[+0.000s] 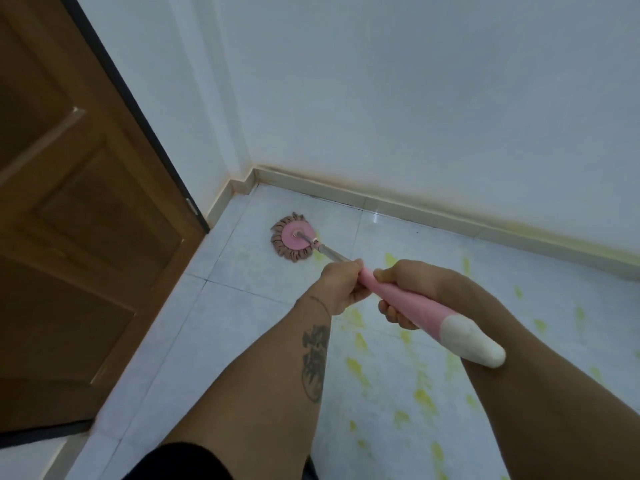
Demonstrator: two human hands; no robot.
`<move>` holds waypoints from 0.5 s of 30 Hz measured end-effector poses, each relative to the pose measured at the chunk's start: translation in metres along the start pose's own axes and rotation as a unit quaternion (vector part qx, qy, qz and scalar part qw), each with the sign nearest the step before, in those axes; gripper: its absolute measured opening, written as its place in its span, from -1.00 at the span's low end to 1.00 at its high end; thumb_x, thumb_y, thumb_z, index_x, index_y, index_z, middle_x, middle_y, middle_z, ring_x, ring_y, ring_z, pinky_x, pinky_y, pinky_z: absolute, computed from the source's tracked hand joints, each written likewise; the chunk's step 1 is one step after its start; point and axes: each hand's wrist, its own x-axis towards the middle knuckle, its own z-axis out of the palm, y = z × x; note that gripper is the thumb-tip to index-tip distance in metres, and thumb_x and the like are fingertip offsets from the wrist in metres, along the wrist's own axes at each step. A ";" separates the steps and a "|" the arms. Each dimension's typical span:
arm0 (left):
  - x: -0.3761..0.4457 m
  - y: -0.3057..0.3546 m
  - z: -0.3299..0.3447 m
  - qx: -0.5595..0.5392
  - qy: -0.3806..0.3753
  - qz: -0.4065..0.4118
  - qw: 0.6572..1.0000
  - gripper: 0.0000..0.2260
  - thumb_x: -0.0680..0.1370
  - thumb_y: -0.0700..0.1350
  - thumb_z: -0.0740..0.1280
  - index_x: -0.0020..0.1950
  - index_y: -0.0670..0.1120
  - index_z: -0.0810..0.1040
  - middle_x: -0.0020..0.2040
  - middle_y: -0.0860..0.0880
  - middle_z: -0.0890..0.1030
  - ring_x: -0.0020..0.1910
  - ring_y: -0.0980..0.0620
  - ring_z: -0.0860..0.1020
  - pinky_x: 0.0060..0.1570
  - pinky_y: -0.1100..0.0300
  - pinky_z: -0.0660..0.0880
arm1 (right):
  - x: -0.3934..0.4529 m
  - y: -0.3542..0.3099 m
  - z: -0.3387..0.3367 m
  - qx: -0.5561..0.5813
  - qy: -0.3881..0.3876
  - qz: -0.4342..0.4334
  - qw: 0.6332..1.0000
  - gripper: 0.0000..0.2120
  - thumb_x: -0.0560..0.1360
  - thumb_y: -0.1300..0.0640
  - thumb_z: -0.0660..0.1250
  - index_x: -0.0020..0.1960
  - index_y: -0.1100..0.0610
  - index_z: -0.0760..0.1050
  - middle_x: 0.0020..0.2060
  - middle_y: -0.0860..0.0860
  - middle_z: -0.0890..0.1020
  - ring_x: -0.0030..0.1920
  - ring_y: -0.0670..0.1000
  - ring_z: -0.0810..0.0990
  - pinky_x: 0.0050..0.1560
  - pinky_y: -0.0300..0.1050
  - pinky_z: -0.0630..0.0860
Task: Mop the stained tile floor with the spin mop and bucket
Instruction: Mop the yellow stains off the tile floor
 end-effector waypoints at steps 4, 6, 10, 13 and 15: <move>-0.042 -0.059 0.033 -0.013 -0.014 -0.016 1.000 -0.79 0.62 -0.14 0.30 0.16 -0.27 0.50 -0.14 -0.18 0.60 -0.21 -0.03 0.59 -0.35 0.18 0.61 | -0.046 0.060 -0.014 -0.028 0.011 0.010 0.999 -0.56 0.64 -0.06 0.13 0.26 0.31 0.39 -0.34 0.13 0.51 -0.46 0.00 0.49 -0.47 -0.22 0.43; -0.070 -0.089 0.052 -0.017 -0.029 -0.022 0.999 -0.78 0.61 -0.15 0.30 0.16 -0.27 0.50 -0.13 -0.18 0.61 -0.22 -0.02 0.60 -0.38 0.19 0.61 | -0.073 0.094 -0.021 -0.036 0.014 0.015 0.999 -0.55 0.64 -0.06 0.13 0.29 0.30 0.38 -0.33 0.13 0.51 -0.44 0.00 0.48 -0.48 -0.24 0.43; -0.118 -0.137 0.079 -0.014 -0.072 -0.049 0.996 -0.82 0.60 -0.17 0.33 0.11 -0.26 0.49 -0.18 -0.18 0.59 -0.25 -0.01 0.59 -0.40 0.23 0.60 | -0.122 0.148 -0.035 -0.070 0.021 0.042 0.996 -0.59 0.65 -0.04 0.10 0.28 0.29 0.36 -0.33 0.13 0.50 -0.44 0.01 0.47 -0.46 -0.26 0.38; -0.133 -0.154 0.090 -0.012 -0.091 -0.076 0.993 -0.84 0.56 -0.17 0.36 0.05 -0.25 0.50 -0.20 -0.18 0.56 -0.27 -0.02 0.58 -0.38 0.23 0.60 | -0.142 0.170 -0.044 -0.091 0.024 0.048 0.994 -0.61 0.65 -0.03 0.09 0.27 0.27 0.36 -0.32 0.13 0.53 -0.44 0.02 0.49 -0.42 -0.24 0.38; -0.129 -0.157 0.093 -0.013 -0.090 -0.086 0.992 -0.87 0.55 -0.17 0.36 0.01 -0.22 0.50 -0.22 -0.15 0.55 -0.27 -0.01 0.56 -0.40 0.22 0.59 | -0.145 0.173 -0.046 -0.092 0.021 0.046 0.994 -0.61 0.65 -0.03 0.09 0.28 0.26 0.36 -0.31 0.13 0.54 -0.44 0.01 0.49 -0.43 -0.24 0.38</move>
